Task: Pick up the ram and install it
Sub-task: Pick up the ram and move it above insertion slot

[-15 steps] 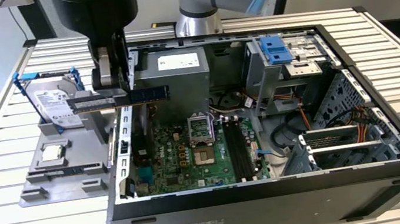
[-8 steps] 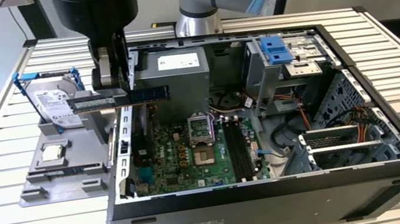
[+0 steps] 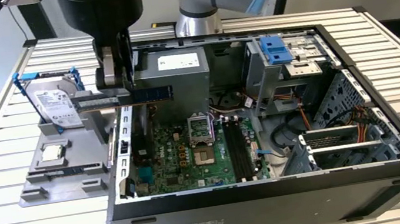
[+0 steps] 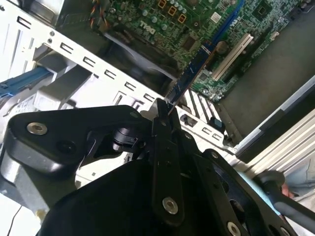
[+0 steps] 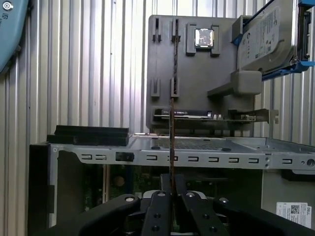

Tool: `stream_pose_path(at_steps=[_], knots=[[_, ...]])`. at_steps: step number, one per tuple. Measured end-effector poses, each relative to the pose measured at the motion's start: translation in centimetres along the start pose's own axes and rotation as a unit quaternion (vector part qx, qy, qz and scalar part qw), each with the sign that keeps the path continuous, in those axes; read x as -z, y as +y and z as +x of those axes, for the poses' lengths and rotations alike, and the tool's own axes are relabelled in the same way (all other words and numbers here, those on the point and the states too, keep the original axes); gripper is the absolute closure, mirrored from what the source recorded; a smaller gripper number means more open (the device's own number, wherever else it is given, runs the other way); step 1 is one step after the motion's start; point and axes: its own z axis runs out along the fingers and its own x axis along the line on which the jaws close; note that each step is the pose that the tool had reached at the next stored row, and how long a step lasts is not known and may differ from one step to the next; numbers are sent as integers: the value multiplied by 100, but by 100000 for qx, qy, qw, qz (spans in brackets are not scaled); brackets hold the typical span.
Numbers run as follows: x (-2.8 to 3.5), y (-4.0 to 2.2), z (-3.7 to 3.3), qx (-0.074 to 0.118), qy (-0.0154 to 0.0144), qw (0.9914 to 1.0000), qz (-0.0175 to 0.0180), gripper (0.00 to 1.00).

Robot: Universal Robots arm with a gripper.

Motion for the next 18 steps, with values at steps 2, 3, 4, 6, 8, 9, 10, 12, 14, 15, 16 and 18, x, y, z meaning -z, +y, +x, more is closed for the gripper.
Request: stream_pose_path(at_steps=[2,3,4,6,8,9,10,12,14,15,16,18], knots=[[0,-12,0,-616,-34,99998,20,100],[0,-20,0,-890,-49,99996,28,100],[0,-27,-1,-1118,-60,99994,34,100],[2,-44,-1,-1481,-74,99989,42,100],[2,-63,-2,-1797,-91,99984,51,100],[3,-72,-2,-1945,-100,99981,56,100],[3,-83,-3,-2081,-105,99978,58,100],[5,-107,-4,-2273,-113,99974,62,100],[6,-135,-5,-2395,-121,99971,66,100],[7,-151,-5,-2434,-122,99970,68,100],[7,-168,-5,-2454,-123,99970,63,100],[9,-197,-6,-2464,-123,99970,59,100]])
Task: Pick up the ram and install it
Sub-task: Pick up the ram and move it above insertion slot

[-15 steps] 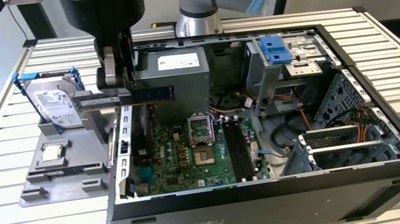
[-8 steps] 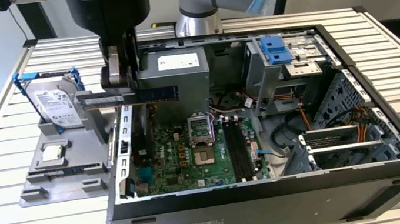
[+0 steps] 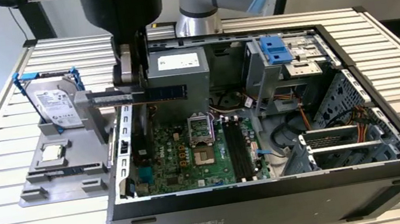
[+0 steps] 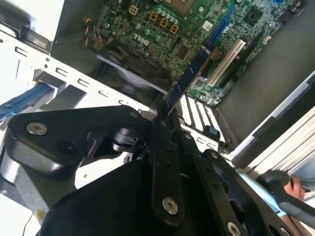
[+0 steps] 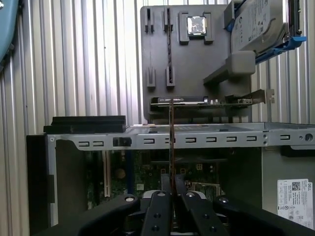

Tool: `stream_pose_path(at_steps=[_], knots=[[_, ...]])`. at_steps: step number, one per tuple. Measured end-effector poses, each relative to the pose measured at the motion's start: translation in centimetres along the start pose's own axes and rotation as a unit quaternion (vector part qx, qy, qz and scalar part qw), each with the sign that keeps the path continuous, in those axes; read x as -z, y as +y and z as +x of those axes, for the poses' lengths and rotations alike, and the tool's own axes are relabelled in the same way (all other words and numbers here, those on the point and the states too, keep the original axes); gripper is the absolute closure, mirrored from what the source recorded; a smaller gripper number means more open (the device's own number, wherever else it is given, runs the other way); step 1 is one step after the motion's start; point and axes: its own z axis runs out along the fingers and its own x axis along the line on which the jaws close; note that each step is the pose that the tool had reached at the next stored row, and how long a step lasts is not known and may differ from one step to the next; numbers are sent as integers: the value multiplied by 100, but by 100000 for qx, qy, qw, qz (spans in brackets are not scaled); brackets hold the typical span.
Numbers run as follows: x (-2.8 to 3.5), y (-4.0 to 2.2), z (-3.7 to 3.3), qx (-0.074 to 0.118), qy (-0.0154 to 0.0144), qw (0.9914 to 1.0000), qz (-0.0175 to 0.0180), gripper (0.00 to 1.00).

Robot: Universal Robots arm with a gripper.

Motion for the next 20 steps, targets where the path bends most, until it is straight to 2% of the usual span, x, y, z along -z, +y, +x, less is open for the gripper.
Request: stream_pose_path(at_steps=[10,20], knots=[[7,-159,-10,2,-3,100000,-9,100],[16,-355,-22,83,2,100000,-14,100]])
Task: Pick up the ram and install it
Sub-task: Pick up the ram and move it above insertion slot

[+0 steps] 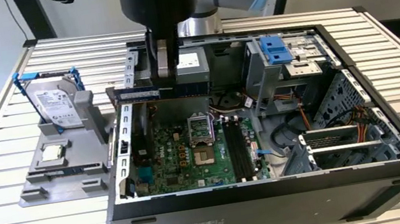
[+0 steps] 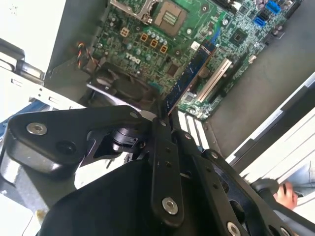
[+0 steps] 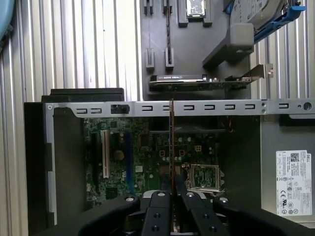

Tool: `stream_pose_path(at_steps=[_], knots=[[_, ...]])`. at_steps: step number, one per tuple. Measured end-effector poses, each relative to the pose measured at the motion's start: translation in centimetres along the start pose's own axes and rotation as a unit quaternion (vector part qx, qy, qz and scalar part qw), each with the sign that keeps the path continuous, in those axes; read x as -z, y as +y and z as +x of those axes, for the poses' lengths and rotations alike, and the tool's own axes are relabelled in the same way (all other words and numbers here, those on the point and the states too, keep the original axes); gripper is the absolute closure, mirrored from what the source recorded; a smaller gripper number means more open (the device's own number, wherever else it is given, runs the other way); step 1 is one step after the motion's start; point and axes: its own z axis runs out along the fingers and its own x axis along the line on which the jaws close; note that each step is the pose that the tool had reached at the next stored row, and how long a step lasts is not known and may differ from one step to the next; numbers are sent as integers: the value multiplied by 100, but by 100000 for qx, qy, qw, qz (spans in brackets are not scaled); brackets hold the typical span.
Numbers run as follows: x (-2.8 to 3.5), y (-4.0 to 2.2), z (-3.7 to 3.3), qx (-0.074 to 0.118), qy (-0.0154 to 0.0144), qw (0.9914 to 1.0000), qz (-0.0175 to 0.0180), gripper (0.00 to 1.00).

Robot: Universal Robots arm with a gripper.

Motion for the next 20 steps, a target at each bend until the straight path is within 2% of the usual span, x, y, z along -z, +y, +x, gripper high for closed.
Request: stream_pose_path(at_steps=[20], knots=[[17,-352,-23,354,22,99999,-11,100]])
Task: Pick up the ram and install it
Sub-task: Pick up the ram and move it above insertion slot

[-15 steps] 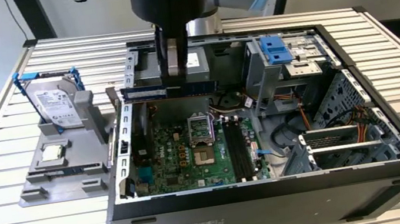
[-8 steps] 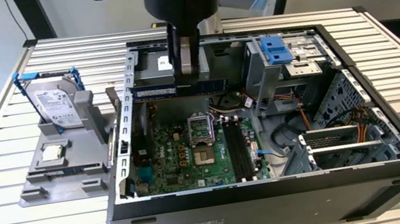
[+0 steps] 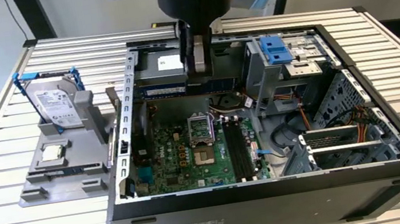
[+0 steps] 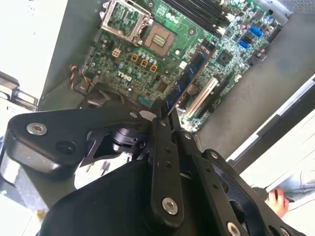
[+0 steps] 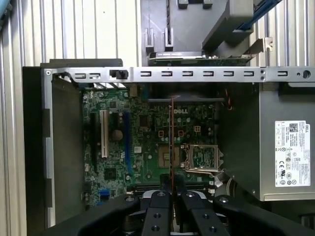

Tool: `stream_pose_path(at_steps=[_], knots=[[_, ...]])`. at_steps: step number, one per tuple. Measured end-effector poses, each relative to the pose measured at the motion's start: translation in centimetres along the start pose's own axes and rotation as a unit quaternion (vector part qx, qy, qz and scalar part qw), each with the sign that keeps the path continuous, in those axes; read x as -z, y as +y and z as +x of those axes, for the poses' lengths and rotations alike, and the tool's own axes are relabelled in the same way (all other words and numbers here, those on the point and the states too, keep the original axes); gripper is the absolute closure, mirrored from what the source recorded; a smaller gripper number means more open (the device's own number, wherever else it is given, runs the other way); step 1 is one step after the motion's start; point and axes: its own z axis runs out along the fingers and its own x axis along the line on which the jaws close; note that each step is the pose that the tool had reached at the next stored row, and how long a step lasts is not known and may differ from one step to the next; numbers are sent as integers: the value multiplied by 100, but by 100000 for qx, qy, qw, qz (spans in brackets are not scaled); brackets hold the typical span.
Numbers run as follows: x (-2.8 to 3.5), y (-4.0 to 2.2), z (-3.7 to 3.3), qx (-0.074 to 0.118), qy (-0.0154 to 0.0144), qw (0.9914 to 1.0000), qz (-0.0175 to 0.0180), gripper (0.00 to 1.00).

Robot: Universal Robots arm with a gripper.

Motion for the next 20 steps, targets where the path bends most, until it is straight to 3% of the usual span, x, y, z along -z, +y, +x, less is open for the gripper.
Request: stream_pose_path(at_steps=[18,19,20], knots=[[13,-289,-22,112,3,100000,-4,100],[20,-424,-34,117,5,100000,-2,100],[20,-441,-35,114,-1,100000,-2,100]])
